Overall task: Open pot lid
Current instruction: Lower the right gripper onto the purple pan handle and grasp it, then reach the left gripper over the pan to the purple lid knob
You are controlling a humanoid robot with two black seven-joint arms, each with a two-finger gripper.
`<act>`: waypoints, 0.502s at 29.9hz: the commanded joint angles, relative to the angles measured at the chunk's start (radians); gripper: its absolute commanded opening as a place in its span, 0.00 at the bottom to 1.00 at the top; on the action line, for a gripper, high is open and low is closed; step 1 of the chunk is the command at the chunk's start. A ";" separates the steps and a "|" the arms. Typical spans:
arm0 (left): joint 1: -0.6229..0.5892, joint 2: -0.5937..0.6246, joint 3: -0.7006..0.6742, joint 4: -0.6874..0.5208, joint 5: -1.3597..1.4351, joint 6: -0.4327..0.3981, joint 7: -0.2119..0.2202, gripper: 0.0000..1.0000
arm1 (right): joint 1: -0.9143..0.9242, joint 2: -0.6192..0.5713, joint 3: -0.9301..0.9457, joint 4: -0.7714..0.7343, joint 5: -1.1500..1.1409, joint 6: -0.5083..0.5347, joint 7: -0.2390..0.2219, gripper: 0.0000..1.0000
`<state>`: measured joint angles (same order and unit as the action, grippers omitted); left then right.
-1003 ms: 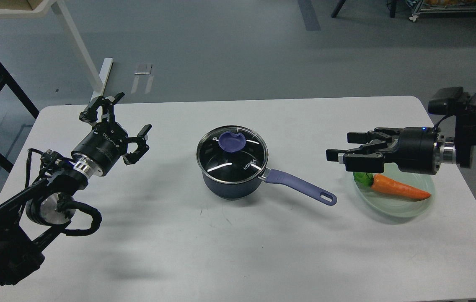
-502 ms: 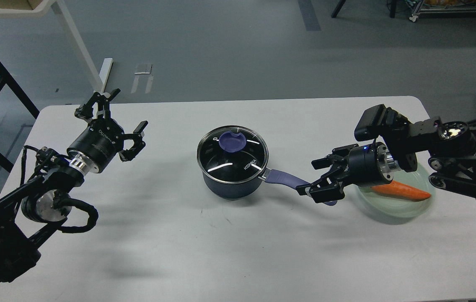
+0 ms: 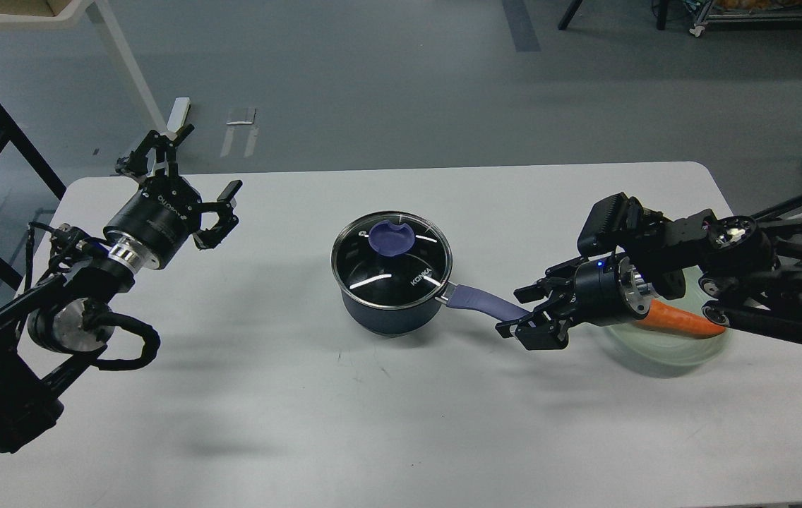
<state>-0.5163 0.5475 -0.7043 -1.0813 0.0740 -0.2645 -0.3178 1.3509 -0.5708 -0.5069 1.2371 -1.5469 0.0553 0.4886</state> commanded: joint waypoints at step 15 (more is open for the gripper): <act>-0.169 0.080 0.244 0.060 0.001 -0.009 0.002 0.99 | 0.002 -0.007 -0.005 0.010 -0.004 0.000 0.000 0.31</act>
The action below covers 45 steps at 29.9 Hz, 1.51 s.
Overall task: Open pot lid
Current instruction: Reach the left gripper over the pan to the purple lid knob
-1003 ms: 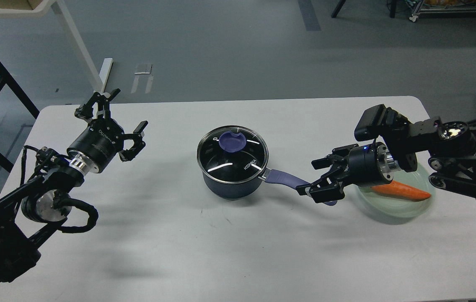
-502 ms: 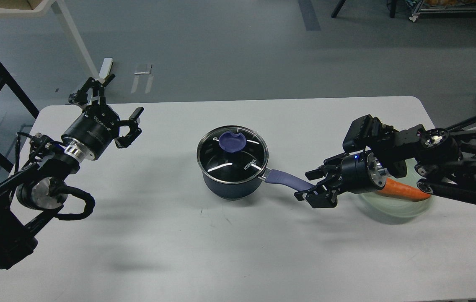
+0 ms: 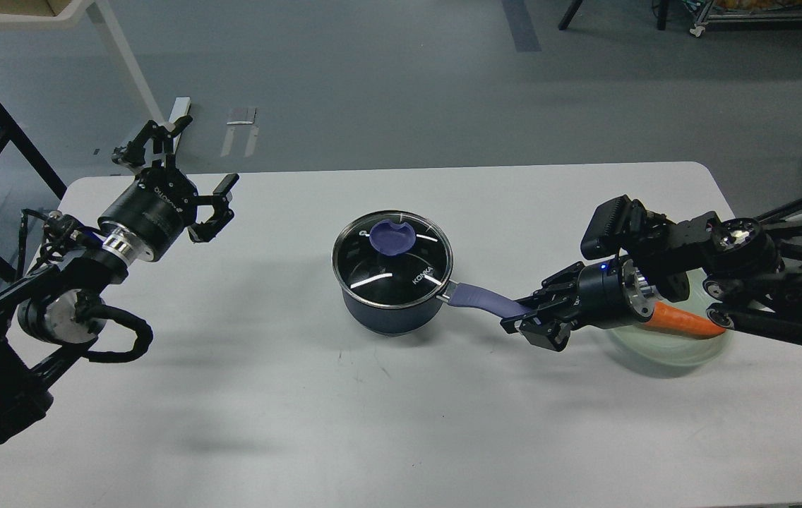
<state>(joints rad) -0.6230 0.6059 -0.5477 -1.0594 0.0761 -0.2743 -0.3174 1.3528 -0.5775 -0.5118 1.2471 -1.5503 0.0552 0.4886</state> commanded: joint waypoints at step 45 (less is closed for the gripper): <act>-0.415 -0.270 0.491 0.163 1.909 0.435 -0.171 0.99 | -0.012 -0.004 -0.002 -0.002 0.001 0.000 0.000 0.31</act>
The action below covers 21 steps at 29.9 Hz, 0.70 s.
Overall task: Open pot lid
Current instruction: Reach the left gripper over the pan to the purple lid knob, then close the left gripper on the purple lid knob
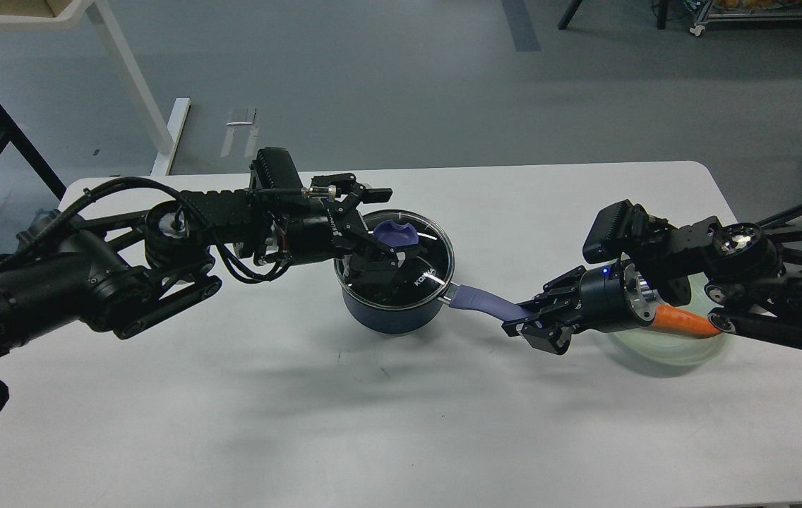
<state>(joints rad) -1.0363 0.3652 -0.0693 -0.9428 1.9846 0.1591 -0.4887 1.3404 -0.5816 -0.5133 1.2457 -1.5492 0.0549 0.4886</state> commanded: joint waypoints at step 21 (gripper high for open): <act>0.012 -0.078 0.043 0.124 -0.004 0.017 0.000 0.90 | 0.002 -0.007 0.001 0.000 0.000 0.000 0.000 0.32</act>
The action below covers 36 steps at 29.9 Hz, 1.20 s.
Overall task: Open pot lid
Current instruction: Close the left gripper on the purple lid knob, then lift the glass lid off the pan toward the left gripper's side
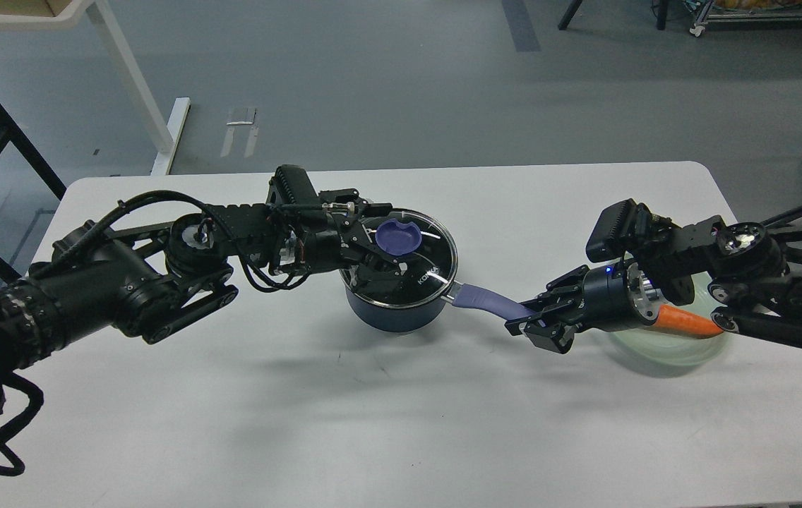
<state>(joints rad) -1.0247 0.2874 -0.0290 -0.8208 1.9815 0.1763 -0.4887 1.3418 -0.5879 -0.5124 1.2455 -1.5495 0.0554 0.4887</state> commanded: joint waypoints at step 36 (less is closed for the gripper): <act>-0.035 0.261 0.003 -0.191 -0.098 0.028 0.000 0.48 | -0.001 -0.009 0.000 0.000 0.000 -0.011 0.000 0.32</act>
<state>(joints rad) -1.0696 0.4461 -0.0290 -0.9365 1.9138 0.1872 -0.4885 1.3406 -0.5952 -0.5126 1.2454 -1.5494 0.0459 0.4887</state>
